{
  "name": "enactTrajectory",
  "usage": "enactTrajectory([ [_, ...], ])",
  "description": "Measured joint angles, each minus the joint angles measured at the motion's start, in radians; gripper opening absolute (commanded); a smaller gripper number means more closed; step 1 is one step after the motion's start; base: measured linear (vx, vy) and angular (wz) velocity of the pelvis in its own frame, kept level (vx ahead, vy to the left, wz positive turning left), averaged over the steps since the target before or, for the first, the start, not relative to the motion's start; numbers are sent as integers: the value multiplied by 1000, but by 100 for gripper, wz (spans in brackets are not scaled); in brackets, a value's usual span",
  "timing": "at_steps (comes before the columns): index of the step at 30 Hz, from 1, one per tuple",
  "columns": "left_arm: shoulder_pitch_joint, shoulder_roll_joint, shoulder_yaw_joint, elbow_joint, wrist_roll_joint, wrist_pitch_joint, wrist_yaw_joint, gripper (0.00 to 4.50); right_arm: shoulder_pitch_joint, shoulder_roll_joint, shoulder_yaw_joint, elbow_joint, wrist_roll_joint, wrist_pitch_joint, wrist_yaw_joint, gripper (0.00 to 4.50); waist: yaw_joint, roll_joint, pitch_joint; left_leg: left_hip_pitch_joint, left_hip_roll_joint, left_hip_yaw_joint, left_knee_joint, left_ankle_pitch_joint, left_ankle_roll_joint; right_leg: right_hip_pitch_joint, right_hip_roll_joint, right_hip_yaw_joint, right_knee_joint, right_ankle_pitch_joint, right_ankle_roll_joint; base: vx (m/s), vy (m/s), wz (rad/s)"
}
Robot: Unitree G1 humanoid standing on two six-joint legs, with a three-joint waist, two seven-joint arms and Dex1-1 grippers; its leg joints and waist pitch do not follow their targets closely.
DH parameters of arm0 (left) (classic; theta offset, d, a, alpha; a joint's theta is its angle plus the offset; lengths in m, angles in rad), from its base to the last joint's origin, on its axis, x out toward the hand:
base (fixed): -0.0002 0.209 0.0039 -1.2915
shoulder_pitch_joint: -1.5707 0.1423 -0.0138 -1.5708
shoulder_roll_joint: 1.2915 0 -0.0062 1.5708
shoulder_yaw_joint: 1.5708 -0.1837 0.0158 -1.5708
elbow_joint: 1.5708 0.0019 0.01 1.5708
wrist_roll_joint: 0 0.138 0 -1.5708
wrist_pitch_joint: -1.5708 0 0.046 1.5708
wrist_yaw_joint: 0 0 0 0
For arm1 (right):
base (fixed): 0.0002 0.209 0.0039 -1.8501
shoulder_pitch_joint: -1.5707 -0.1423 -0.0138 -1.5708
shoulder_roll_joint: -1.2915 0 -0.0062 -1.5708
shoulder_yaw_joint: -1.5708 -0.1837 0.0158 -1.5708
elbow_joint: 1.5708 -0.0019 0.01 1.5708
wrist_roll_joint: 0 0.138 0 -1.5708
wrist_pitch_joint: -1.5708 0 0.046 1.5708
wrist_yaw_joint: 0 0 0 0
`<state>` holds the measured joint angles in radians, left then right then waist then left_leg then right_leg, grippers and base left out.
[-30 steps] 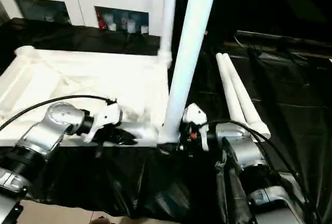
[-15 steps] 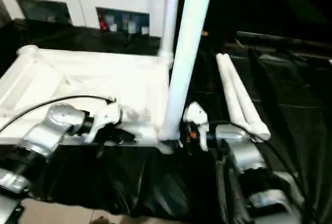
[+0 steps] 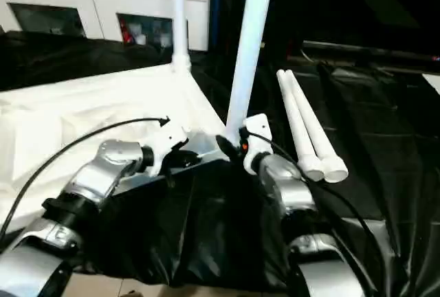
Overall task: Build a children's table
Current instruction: Rotate leg to tighten
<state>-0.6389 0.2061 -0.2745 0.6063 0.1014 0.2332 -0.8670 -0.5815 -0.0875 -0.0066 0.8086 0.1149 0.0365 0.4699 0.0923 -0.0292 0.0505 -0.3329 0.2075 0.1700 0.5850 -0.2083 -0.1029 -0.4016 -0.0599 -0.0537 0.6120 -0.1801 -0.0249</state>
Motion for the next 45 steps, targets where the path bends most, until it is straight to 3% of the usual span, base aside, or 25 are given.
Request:
enactTrajectory([
  [6, 0, 18, -3, -6, 0, -14, -42, 0, -1, -37, 21, 11, -29, -41, 98, 369, -1, 2, 1, -1, 0, 0, 0, 0, 0, -1, 0, 0, -2, 0, 0, 0, 0, 0],
  [12, 20, 90, -7, -43, -39, -40, -179, 0, 6, -137, 84, -8, -29, -74, 371, 369, -1, 8, 5, -4, 0, 0, -1, 0, 0, -2, 0, 0, -2, -2, 0, 0, 0, 0],
  [16, 22, 119, -18, -45, -60, -70, -272, 0, 27, -169, 104, -47, -10, -74, 509, 369, 12, 13, 8, -6, 1, 1, 1, 0, 1, -3, 0, -1, -2, -2, 0, 0, 0, 0],
  [27, 24, 195, -46, -45, -88, -122, -468, 0, 83, -270, 173, -162, 34, -47, 823, 369, 33, 13, 9, -9, 2, 2, 3, 0, 1, -4, -1, -5, -2, -2, 0, 0, 0, 0],
  [29, 24, 198, -49, -45, -89, -127, -484, 0, 93, -280, 176, -180, 41, -36, 849, 345, 36, 13, 9, -11, 2, 2, 3, 1, 2, -4, -1, -5, -2, -2, 0, 0, 0, 0],
  [38, 24, 187, -55, -42, -91, -131, -481, 0, 121, -264, 167, -217, 50, -1, 825, 287, 49, 12, 9, -11, 2, 2, 3, 1, 2, -4, -1, -6, -1, -2, 0, 0, 0, 0],
  [42, 24, 145, -20, -20, -73, -105, -358, 0, 118, -209, 113, -176, 37, -5, 644, 278, 45, 11, 8, -7, 2, 1, 2, 1, 2, -2, -1, -6, 0, -2, -1, 0, 0, 0],
  [45, 19, 106, -3, -9, -57, -75, -256, 0, 99, -147, 73, -127, 25, -11, 456, 275, 30, 11, 8, -4, 2, -1, 1, 1, 2, -1, -2, -6, 0, -4, 4, 0, 0, 0],
])
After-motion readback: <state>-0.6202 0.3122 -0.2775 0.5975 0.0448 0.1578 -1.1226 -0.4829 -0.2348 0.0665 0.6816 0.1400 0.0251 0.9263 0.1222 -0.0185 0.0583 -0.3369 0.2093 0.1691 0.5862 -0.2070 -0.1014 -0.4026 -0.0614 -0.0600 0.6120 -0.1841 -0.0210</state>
